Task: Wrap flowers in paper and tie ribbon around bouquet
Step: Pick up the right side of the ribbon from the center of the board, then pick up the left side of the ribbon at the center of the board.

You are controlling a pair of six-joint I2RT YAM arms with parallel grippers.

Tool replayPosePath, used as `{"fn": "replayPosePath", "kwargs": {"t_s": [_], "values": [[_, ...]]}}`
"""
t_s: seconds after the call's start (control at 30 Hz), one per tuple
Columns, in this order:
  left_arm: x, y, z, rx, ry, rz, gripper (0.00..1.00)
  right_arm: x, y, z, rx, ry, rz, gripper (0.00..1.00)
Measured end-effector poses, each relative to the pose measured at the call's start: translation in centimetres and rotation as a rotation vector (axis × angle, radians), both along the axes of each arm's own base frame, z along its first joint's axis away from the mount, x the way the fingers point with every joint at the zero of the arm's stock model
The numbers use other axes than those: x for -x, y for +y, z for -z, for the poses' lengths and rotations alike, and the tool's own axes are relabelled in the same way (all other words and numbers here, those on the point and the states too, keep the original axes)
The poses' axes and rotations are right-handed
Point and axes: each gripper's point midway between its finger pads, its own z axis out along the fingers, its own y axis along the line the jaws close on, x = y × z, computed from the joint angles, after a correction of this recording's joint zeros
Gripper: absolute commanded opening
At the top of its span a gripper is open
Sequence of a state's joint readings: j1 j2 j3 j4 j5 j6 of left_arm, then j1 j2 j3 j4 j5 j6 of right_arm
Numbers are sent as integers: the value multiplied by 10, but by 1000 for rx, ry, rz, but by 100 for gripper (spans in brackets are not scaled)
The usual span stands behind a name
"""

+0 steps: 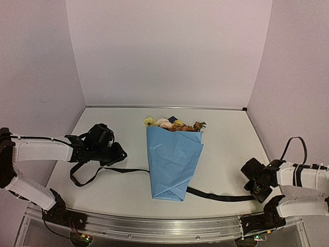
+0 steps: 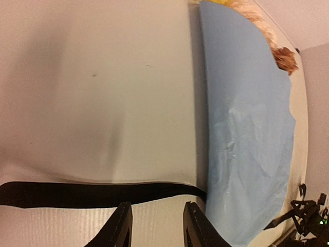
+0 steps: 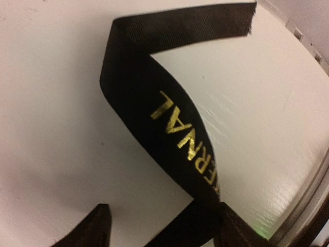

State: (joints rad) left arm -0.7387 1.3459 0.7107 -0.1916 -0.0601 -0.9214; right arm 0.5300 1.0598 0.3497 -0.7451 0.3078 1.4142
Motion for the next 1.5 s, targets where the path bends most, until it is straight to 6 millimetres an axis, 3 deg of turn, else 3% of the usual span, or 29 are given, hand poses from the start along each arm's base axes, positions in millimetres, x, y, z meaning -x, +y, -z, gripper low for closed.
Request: {"fn": "replayPosePath", "kwargs": {"t_s": [0.13, 0.23, 0.47, 0.63, 0.87, 1.07, 1.23, 1.33, 1.43, 1.5], "values": [[-1, 33, 9, -55, 51, -146, 45, -9, -7, -1, 33, -31, -15, 15], [2, 66, 16, -127, 87, -283, 51, -15, -7, -1, 30, -40, -26, 1], [11, 125, 30, -264, 164, -489, 50, -31, 6, -3, -29, -15, -83, 0], [21, 155, 35, -291, 225, -651, 66, -37, 26, -5, -108, 19, -153, 0], [49, 202, 40, -340, 328, -896, 71, -47, 45, -13, -179, 32, -216, 0], [70, 224, 55, -345, 392, -1000, 73, -48, 54, -14, -213, 48, -252, 0], [73, 222, 68, -355, 444, -1018, 61, -52, 59, -17, -238, 48, -267, 0], [72, 221, 77, -351, 477, -1031, 39, -55, 62, -19, -250, 47, -272, 0], [71, 219, 88, -340, 505, -1044, 5, -58, 63, -20, -253, 54, -270, 0], [65, 218, 90, -320, 490, -1049, 0, -61, 62, -19, -254, 65, -262, 0]]}}
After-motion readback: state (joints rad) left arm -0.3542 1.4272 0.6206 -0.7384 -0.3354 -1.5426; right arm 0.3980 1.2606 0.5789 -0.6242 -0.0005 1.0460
